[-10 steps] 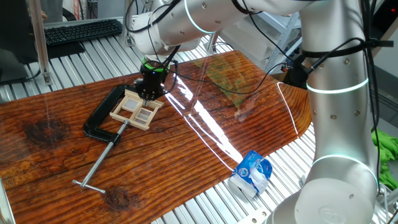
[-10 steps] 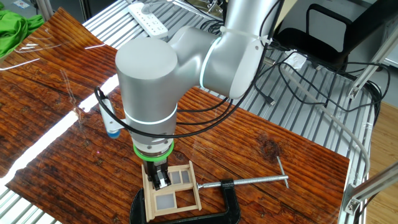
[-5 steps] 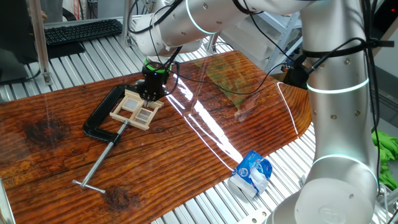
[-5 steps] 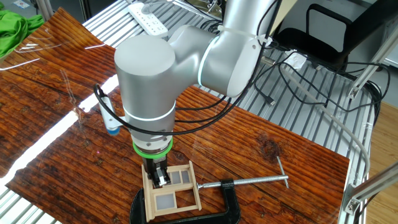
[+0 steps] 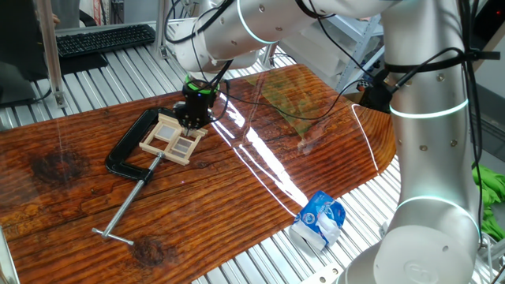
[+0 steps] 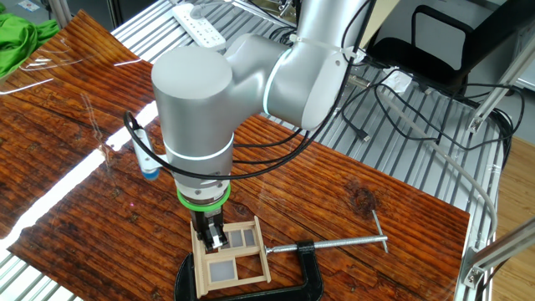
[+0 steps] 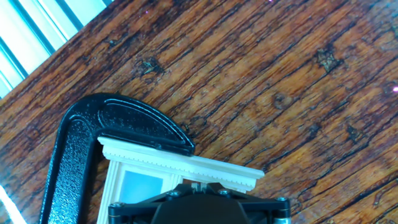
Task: Open a sliding window
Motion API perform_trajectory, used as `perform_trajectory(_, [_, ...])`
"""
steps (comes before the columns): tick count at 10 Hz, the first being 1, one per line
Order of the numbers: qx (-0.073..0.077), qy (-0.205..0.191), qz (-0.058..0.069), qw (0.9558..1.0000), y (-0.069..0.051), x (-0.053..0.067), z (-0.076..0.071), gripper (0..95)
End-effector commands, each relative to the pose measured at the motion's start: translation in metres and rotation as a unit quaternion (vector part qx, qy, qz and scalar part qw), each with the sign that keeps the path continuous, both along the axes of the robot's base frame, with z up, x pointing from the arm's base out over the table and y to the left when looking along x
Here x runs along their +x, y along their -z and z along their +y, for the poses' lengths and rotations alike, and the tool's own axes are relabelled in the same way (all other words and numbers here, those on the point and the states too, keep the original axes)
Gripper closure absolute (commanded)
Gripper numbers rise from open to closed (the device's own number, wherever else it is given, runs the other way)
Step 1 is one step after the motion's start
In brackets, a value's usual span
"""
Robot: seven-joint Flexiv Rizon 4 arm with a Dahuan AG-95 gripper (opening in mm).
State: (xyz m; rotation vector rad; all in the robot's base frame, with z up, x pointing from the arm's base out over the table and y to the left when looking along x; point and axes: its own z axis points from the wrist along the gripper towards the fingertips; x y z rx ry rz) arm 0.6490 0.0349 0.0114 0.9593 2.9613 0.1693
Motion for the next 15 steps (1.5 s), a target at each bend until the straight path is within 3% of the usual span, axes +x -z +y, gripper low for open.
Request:
perform_trajectory(1, [0.001,0.003,-0.001,1.0000,0.002,-0.003,0.000,95.0])
perform_trajectory(6, [0.003,0.012,-0.003,0.9999,0.006,-0.012,0.001,95.0])
perform_trajectory(15, [0.007,0.031,-0.002,0.9995,0.003,-0.017,0.009,95.0])
